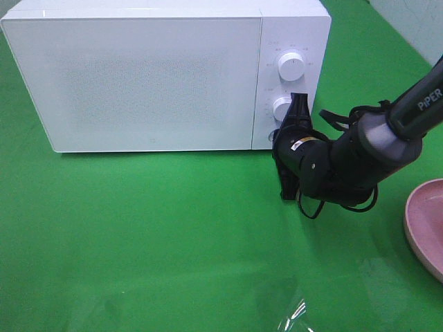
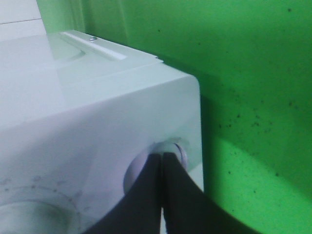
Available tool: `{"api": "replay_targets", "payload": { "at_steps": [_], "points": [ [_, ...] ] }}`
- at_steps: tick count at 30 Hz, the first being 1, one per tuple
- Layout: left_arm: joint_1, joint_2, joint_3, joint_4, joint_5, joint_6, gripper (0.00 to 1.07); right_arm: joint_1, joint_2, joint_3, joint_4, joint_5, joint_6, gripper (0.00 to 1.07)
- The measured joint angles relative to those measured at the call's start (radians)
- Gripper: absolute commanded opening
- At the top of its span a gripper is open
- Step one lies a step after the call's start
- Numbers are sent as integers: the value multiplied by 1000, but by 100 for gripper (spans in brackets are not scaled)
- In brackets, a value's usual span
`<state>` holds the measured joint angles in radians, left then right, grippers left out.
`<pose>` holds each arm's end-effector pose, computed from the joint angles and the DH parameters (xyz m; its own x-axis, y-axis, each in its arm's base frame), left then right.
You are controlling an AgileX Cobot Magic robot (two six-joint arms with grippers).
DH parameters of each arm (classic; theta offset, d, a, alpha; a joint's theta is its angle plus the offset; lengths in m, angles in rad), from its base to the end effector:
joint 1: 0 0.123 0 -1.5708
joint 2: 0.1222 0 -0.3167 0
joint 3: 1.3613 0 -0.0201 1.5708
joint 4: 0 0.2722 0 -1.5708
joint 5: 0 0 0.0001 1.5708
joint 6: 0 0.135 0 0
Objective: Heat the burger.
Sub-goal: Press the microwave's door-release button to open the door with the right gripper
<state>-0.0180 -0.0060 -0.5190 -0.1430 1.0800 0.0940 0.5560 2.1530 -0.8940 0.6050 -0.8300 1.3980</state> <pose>0.0161 -0.0173 0.2727 -0.4434 0.0340 -0.8957 0.1420 0.9893 -0.0327 0.4038 0.1843 0.0691 -0.0568 0.9964 0.0637 0.3895 -0.0367 0.9203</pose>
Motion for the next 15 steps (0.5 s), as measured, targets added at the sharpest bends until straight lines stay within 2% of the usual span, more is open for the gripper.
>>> {"api": "replay_targets", "payload": {
  "at_steps": [15],
  "points": [
    [0, 0, 0, 0, 0, 0, 99, 17, 53, -9, 14, -140, 1, 0]
  ]
}}
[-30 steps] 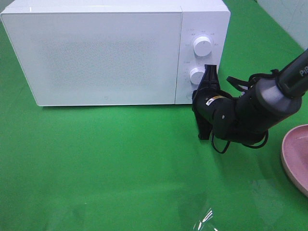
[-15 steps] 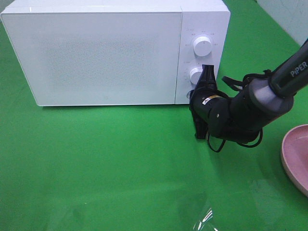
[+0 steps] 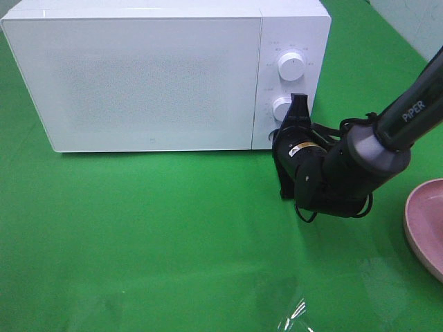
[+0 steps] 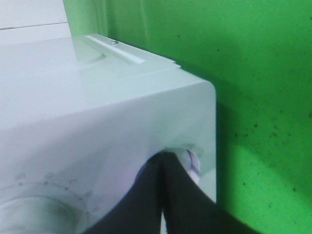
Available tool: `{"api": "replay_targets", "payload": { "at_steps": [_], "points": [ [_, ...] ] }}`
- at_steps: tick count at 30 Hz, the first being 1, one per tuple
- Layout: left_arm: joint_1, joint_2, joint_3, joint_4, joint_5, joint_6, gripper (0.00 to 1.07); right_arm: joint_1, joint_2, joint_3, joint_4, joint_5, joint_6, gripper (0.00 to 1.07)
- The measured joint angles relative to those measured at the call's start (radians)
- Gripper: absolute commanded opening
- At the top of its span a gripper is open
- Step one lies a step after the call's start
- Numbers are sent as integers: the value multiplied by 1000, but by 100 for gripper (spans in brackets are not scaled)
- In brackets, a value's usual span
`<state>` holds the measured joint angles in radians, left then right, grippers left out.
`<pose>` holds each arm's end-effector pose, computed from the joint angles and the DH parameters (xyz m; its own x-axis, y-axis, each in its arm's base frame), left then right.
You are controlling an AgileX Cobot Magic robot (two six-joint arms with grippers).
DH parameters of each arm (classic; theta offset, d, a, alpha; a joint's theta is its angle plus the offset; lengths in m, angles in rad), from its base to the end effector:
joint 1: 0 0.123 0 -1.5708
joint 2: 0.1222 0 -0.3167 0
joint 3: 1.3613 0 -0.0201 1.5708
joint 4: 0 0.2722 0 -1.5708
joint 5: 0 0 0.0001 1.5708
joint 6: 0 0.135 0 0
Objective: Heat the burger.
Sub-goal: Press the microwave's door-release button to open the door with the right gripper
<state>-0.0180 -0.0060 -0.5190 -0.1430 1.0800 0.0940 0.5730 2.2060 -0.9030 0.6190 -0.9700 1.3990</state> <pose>0.0161 -0.0173 0.2727 -0.4434 0.0340 -0.8957 0.1420 0.9893 -0.0327 0.4069 0.1857 0.0648 -0.0359 0.9986 0.0392 0.2978 -0.0267 0.9542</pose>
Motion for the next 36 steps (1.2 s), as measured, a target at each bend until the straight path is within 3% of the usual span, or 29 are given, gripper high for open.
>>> {"api": "replay_targets", "payload": {
  "at_steps": [36],
  "points": [
    [0, 0, 0, -1, 0, 0, 99, 9, 6, -25, 22, 23, -2, 0]
  ]
}}
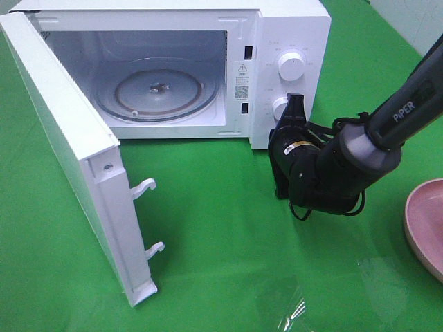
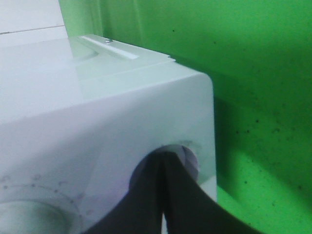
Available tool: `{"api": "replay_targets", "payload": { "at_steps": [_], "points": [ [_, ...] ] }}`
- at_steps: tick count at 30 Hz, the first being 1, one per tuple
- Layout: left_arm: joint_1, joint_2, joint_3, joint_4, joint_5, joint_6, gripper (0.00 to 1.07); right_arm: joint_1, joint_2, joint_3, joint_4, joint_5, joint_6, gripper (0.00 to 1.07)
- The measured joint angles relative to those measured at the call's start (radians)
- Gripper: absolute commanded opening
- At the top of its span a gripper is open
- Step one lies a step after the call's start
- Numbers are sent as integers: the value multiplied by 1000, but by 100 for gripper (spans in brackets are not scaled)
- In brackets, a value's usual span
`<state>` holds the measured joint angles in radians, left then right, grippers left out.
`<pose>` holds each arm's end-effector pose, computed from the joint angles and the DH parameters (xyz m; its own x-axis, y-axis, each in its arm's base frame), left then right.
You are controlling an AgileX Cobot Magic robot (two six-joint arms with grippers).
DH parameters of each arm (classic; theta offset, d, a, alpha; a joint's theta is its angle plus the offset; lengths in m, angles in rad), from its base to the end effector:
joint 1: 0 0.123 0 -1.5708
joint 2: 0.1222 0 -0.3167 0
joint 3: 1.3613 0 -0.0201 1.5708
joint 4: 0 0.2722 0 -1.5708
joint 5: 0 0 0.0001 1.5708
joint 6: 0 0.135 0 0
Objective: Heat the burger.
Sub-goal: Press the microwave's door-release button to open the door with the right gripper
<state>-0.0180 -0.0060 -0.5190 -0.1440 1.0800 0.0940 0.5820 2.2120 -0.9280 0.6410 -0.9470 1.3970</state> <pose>0.0161 -0.0174 0.2727 -0.4434 0.0335 -0.8957 0.1425 0.9892 -0.0335 0.4100 0.1914 0.0644 -0.0293 0.9981 0.0550 0.3079 -0.0433 0.9504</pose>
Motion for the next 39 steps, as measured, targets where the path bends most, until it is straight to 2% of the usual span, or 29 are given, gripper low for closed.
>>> {"api": "replay_targets", "payload": {
  "at_steps": [12, 27, 32, 39],
  "points": [
    [0, 0, 0, 0, 0, 0, 99, 27, -81, 95, -4, -12, 0, 0],
    [0, 0, 0, 0, 0, 0, 99, 27, -266, 250, -52, 122, -40, 0],
    [0, 0, 0, 0, 0, 0, 99, 27, -342, 274, -78, 225, -151, 2],
    [0, 0, 0, 0, 0, 0, 99, 27, -441, 275, -87, 387, -428, 3]
  ]
}}
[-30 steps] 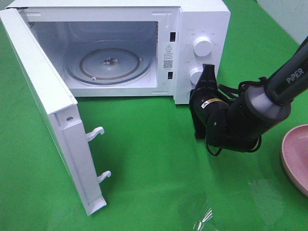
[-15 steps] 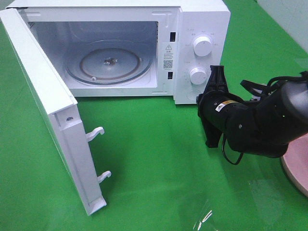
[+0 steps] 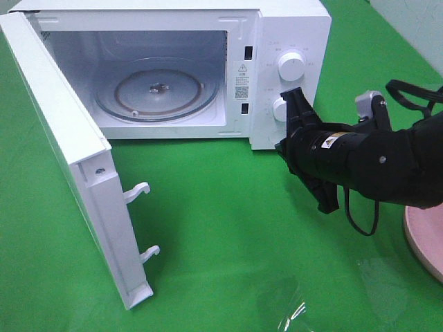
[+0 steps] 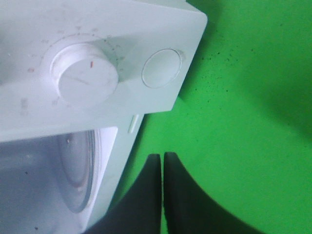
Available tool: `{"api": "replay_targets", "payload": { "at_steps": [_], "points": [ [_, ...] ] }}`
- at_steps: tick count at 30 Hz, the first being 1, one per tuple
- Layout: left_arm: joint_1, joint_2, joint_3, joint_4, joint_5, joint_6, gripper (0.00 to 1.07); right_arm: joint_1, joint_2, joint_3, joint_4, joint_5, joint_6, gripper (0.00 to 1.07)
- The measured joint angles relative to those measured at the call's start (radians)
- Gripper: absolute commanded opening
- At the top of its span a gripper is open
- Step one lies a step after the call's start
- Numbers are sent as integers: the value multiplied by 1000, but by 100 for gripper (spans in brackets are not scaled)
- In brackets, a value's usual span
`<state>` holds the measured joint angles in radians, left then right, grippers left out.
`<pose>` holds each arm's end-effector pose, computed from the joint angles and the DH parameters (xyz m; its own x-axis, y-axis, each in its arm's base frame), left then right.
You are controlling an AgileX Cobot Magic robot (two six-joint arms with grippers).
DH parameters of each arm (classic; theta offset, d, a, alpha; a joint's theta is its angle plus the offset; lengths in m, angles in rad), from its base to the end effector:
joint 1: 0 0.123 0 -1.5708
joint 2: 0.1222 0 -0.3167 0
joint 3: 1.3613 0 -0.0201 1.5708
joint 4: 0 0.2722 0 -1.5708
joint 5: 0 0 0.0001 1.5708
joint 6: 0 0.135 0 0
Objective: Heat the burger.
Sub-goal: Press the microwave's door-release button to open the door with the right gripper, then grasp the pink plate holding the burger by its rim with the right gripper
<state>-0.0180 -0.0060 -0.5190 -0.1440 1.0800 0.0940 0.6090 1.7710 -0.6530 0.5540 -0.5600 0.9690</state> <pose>0.0161 -0.0174 0.2727 -0.4434 0.0335 -0.8957 0.1425 0.9892 -0.0335 0.3239 0.1800 0.1334 -0.4004 0.8831 -0.2447 0.3774 0.4022 0.8341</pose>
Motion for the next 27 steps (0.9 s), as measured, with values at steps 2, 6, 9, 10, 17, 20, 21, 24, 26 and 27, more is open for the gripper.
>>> {"api": "replay_targets", "payload": {
  "at_steps": [2, 6, 9, 10, 17, 20, 21, 24, 26, 27],
  "points": [
    [0, 0, 0, 0, 0, 0, 99, 0, -42, 0, 0, 65, -138, 4],
    [0, 0, 0, 0, 0, 0, 99, 0, -89, 1, 0, 146, -338, 5],
    [0, 0, 0, 0, 0, 0, 99, 0, -136, 1, -1, 246, -514, 5],
    [0, 0, 0, 0, 0, 0, 99, 0, -136, 1, -1, 246, -514, 5],
    [0, 0, 0, 0, 0, 0, 99, 0, -204, 1, -4, 401, -735, 6],
    [0, 0, 0, 0, 0, 0, 99, 0, -232, 1, -28, 468, -801, 7],
    [0, 0, 0, 0, 0, 0, 99, 0, -251, 1, -59, 521, -831, 8],
    [0, 0, 0, 0, 0, 0, 99, 0, -262, 1, -95, 575, -839, 8],
    [0, 0, 0, 0, 0, 0, 99, 0, -265, 1, -111, 607, -841, 9],
    [0, 0, 0, 0, 0, 0, 99, 0, -272, 1, -154, 678, -846, 10]
  ]
}}
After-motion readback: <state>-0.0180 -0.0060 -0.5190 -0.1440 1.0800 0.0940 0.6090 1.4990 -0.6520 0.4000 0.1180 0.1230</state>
